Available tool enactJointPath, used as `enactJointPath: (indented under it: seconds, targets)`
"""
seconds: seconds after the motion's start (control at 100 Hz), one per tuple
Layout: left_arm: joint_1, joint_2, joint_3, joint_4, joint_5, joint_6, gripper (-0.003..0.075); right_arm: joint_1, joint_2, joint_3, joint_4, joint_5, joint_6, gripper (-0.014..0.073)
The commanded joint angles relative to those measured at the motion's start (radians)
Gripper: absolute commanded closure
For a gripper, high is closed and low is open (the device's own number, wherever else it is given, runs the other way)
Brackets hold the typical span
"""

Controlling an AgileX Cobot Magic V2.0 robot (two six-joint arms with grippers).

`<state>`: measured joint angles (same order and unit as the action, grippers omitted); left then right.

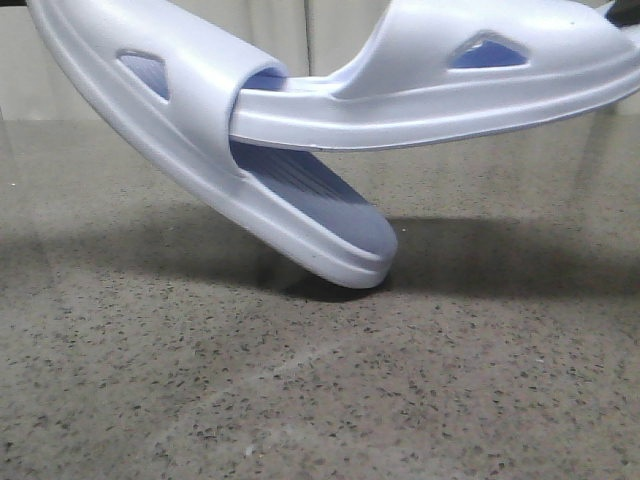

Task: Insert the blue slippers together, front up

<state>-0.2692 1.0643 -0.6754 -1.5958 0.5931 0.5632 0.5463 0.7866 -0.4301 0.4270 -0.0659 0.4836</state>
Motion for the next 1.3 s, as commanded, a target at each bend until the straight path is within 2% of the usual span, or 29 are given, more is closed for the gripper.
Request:
enactJointPath:
  seconds: [0.0,0.22,0.29,0.84,1.03,1.22,1.29]
  targets:
    - [-0.017,-0.01,-0.03,-0.116,0.18,-0.008,0.0704,0.056,0.031,-0.031,0.012,-0.111,-0.002,0.0701]
    - [-0.017,-0.01,-0.03,-0.263,0.273,0.047,0.0704,0.113,0.05,-0.031,0.012,-0.258,-0.002,0.0701]
    - [-0.017,-0.01,-0.034,-0.265,0.291,0.045,0.0704,0.115,0.05,-0.031,0.012,-0.278,-0.002,0.0701]
    - [-0.017,-0.01,-0.034,-0.265,0.326,0.041,0.0704,0.115,0.059,-0.031,0.024,-0.232,-0.002,0.0701]
    - [-0.017,-0.01,-0.034,-0.265,0.326,0.041,0.0704,0.115,0.059,-0.023,0.099,-0.241,-0.002,0.0701]
    - [-0.017,-0.01,-0.034,-0.265,0.326,0.041,0.0704,0.115,0.059,0.014,0.228,-0.268,0.0,0.0701]
    - [-0.017,-0.01,-0.034,-0.265,0.326,0.041,0.0704,0.115,0.059,0.023,0.246,-0.252,0.031,0.0701]
